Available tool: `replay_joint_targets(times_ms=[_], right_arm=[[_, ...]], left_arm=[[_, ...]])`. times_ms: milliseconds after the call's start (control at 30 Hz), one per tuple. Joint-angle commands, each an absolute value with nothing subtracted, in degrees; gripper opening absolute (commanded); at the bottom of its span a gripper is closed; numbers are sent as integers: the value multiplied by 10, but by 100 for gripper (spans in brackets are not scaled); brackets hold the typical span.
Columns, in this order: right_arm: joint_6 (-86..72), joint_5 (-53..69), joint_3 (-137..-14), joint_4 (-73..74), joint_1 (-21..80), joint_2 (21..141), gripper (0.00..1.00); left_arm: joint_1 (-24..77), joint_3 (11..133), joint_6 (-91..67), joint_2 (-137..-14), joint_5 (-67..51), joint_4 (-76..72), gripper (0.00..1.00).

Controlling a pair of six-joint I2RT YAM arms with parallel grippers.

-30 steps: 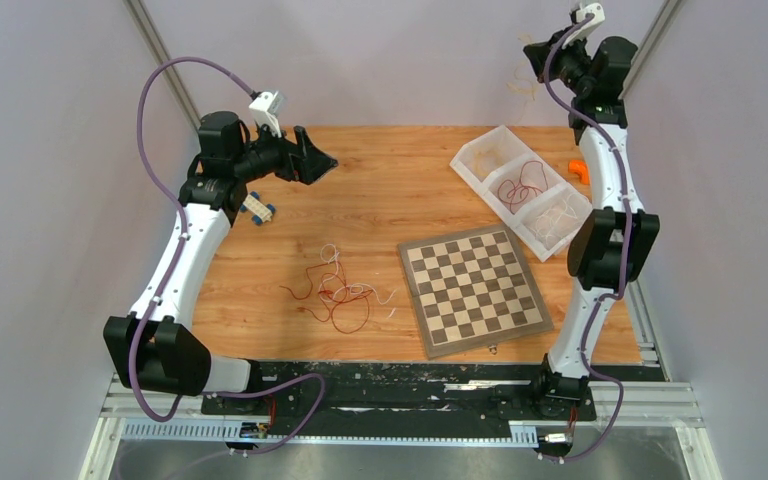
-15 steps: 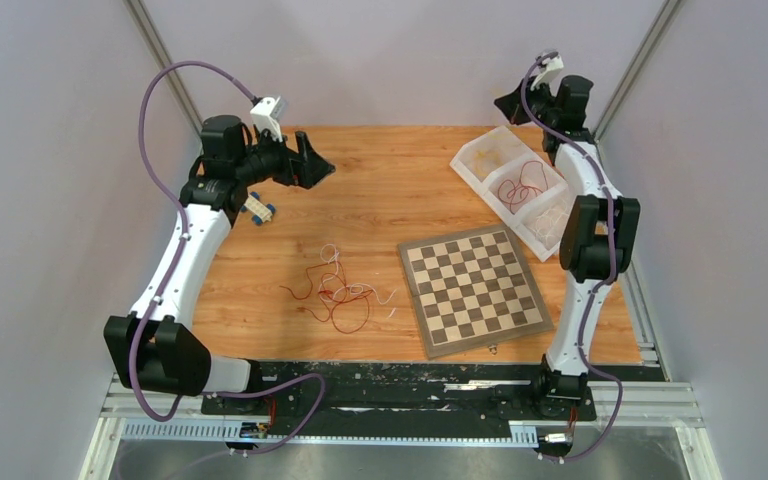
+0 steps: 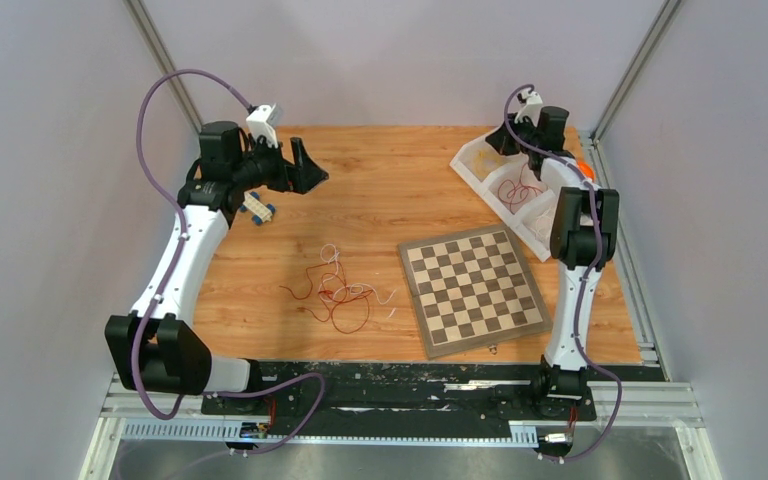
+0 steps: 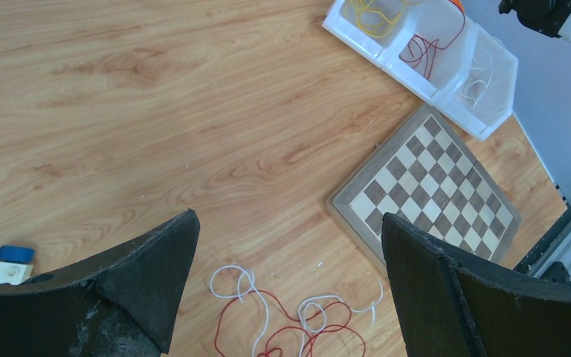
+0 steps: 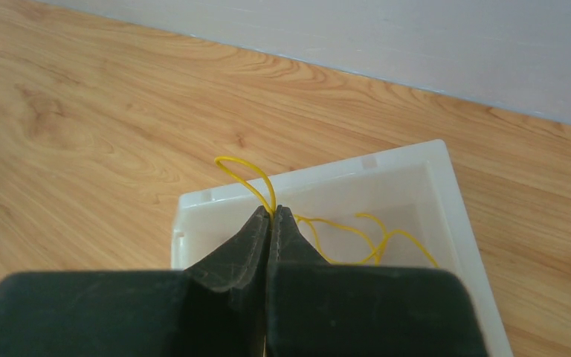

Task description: Untangle the cables

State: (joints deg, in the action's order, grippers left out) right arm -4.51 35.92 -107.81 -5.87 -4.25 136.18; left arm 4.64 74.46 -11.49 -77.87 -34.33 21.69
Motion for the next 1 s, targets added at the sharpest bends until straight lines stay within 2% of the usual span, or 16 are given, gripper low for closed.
replay_joint_targets(times_ms=[0, 133, 200, 400, 500, 700, 967], right_arm=[[33, 334, -1085, -54, -36, 1369, 2], [49, 335, -1076, -43, -35, 1353, 15], [49, 343, -1073, -36, -35, 1336, 37], [55, 370, -1070, -18, -36, 1264, 54], [68, 374, -1057, 7, -39, 1213, 67], [89, 373, -1023, 92, -54, 1140, 80], [96, 517, -910, 216, -12, 1027, 80]], left_arm=[[44, 737, -96, -770, -339, 219, 100], [43, 736, -87, -771, -332, 224, 100], [43, 735, -83, -771, -329, 227, 100], [43, 727, -73, -767, -325, 236, 100], [42, 719, -68, -763, -323, 235, 100], [39, 711, -32, -767, -313, 268, 100], [39, 713, 118, -846, -363, 468, 100]])
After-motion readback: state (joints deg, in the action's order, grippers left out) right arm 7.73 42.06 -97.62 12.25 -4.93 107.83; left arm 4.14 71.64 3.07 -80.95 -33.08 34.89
